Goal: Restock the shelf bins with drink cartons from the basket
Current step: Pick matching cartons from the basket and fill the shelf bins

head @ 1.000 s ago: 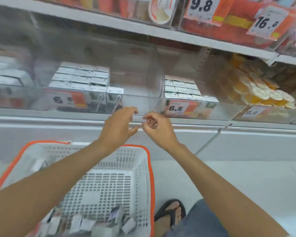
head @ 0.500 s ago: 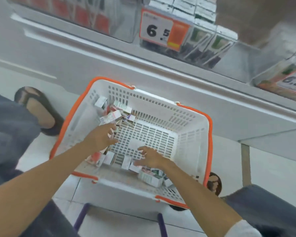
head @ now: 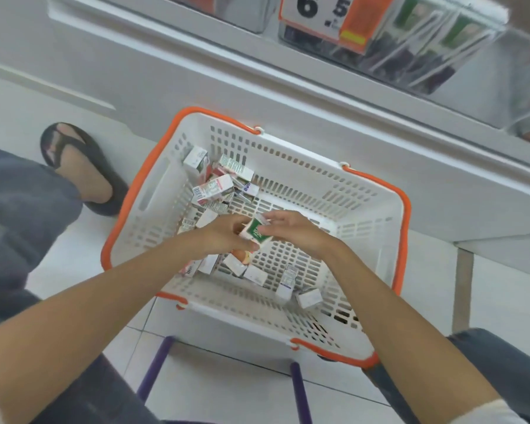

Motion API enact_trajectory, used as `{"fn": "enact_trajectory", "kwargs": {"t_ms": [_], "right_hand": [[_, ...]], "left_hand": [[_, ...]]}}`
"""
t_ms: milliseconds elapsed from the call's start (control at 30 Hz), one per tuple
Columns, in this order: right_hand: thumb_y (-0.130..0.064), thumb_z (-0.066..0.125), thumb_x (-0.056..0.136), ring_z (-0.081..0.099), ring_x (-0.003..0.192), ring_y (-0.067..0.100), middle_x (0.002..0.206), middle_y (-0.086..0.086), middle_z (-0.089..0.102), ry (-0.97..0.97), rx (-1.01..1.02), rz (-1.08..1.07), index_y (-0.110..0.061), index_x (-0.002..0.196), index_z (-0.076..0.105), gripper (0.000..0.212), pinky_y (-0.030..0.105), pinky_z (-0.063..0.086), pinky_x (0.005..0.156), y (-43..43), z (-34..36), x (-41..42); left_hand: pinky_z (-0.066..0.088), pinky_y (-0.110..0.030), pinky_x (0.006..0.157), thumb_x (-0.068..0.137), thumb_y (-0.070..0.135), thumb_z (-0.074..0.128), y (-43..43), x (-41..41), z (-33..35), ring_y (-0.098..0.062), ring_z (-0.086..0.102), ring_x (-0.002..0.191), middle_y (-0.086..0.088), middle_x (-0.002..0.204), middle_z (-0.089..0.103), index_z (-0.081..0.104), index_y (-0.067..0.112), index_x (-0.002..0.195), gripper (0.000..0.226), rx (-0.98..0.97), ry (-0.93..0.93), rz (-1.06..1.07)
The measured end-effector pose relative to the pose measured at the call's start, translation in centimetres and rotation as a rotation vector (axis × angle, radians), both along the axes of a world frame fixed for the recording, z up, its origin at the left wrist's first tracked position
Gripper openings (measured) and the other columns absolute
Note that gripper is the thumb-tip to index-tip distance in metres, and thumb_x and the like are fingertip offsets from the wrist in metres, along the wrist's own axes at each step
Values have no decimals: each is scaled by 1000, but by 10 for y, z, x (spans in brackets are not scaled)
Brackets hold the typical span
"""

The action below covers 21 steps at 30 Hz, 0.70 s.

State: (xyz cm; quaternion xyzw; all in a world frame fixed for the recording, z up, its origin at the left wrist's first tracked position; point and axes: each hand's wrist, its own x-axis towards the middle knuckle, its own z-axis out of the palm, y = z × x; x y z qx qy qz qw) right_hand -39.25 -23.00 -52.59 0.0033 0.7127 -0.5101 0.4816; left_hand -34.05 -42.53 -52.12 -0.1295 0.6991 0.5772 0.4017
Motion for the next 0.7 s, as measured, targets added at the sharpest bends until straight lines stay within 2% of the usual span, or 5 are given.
{"fn": "enact_trajectory", "kwargs": {"t_ms": [167,367,433,533,700], "right_hand": [[-34,74,84,54,121,16,134,-3,54,77,96,22,-31,135,51,56,42,43,107,-1,-21,16],[-34,77,81,42,134,28,154,6,34,166,471,593,-16,152,22,92,39,42,105,-18,-83,71],[-24,73,86,56,113,26,129,1,54,154,433,378,-14,139,40,64,32,51,82,-11,-82,63],[-13,67,89,65,99,25,106,2,66,70,257,64,-13,113,60,26,26,56,77,9,-53,30],[-6,64,90,69,94,20,108,10,71,49,1,-102,-9,116,64,26,33,56,86,34,35,-17]], "left_hand": [[60,-36,75,77,11,79,-31,1,-10,-20,72,88,-4,110,70,65,22,113,40,-72,-4,217],[60,-45,75,77,11,79,-50,10,-25,-25,73,86,-4,109,67,60,28,105,39,-95,-45,307],[59,-49,79,77,10,79,-50,9,-26,-25,73,88,-4,107,68,57,32,103,40,-74,-57,305],[60,-45,79,80,9,76,-43,5,-20,-23,72,88,0,104,68,51,38,111,49,-37,-55,308],[60,-33,69,82,13,75,-12,-10,14,-17,73,87,-2,113,70,50,31,115,46,30,36,243]]}}
